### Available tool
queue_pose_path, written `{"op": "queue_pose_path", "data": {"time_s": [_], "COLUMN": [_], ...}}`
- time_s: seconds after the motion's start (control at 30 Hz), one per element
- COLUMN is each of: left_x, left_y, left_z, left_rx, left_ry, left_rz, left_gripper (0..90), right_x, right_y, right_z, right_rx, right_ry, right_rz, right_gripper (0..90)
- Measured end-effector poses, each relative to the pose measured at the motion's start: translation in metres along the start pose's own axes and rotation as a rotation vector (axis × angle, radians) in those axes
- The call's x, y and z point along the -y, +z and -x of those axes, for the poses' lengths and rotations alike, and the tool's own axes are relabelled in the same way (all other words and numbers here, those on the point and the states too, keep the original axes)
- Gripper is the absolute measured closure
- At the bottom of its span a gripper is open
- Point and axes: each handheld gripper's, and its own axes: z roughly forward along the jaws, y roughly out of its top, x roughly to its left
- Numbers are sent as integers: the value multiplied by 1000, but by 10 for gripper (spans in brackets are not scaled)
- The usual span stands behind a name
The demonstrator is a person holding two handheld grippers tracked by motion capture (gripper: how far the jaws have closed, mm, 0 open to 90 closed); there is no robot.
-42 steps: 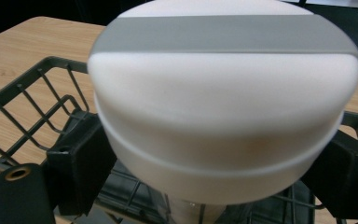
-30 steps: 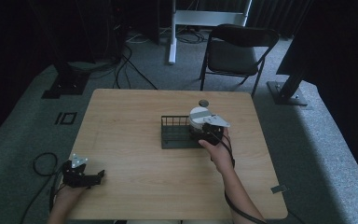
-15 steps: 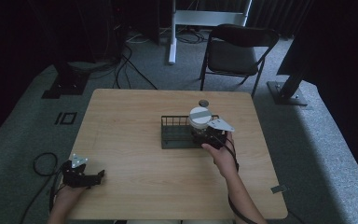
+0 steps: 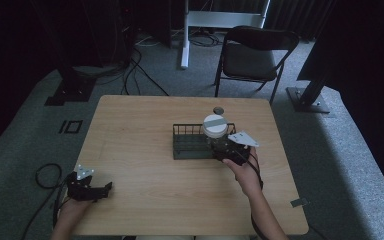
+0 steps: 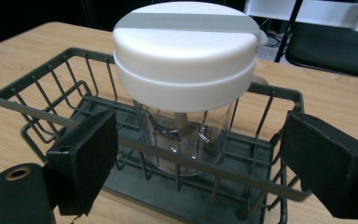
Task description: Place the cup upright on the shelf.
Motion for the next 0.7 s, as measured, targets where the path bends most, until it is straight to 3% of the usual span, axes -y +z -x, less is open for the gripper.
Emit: {"op": "queue_pose_path", "data": {"time_s": [0.37,0.53,0.7], "left_x": [0,0,0], "left_y": [0,0,0], "left_z": [0,0,0], "left_rx": [0,0,0], "left_ry": [-1,0,-1], "left_rz": [1,0,0], "left_gripper": [1,2,2], "right_x": [14,24,34], "right_y": [-11,-17,-18], "right_z": [14,23,27], "right_rx": [15,10,11], "right_ry": [-13,15,4], "right_rz": [-9,-13,-33], "right_gripper": [114,115,130]}}
